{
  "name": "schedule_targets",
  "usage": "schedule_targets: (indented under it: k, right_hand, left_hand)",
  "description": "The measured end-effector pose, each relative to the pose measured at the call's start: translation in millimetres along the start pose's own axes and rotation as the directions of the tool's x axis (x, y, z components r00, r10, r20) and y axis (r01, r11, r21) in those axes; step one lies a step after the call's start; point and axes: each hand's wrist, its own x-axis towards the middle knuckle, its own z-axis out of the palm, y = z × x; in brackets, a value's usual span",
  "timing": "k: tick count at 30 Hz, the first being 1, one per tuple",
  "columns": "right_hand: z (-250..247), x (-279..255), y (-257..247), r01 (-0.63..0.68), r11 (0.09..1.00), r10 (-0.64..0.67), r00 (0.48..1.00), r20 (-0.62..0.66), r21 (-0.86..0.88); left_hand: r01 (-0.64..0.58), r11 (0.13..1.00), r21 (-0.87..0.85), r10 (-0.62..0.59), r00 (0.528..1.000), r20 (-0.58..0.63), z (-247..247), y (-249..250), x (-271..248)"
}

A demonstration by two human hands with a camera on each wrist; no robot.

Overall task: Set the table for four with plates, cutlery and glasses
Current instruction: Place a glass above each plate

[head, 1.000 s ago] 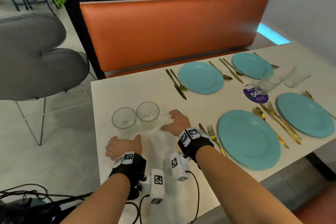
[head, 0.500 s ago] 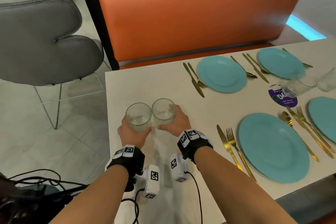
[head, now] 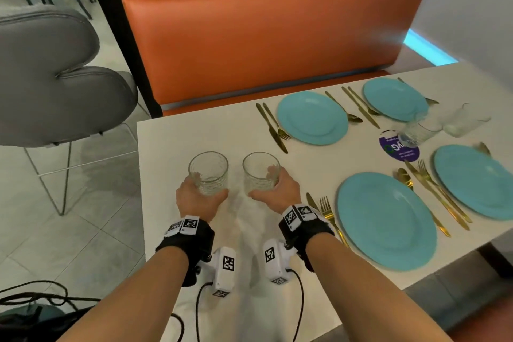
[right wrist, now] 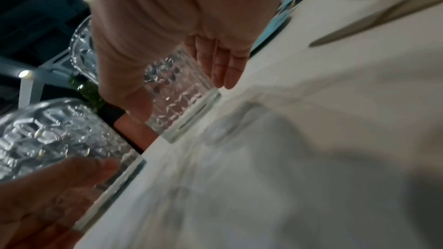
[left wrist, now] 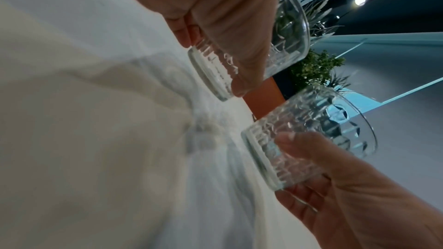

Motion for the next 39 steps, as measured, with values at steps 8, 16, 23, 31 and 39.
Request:
schedule_targets:
  k: [8, 16, 23, 31, 39]
  right_hand:
    - [-121, 29, 32, -0.118, 0.992, 0.124, 0.972, -0.201, 0.039]
    - [-224, 74, 89, -0.272, 0.961, 0.275, 0.904, -0.327, 0.054]
    - [-250, 107, 113, -0.334, 0.942, 0.326, 0.880, -0.344, 0.037]
    - [-244, 134, 124, -0.382, 0.920, 0.390, 0.861, -0.327, 0.093]
    - [-246, 145, 130, -0.397, 0.906, 0.424, 0.839, -0.340, 0.149]
  left_hand:
    - [-0.161, 0.987, -0.004, 0.160, 0.980, 0.119, 68, 92, -8]
    - [-0.241, 0.970, 0.009, 0.233, 0.944, 0.234, 146, 161, -28]
    - [-0.250, 0.968, 0.021, 0.235, 0.934, 0.268, 187, 173, -29]
    - [-0.224, 0.972, 0.075, 0.195, 0.940, 0.279, 206, 169, -24]
    - [-0.230, 0.967, 0.108, 0.187, 0.933, 0.308, 217, 170, -21]
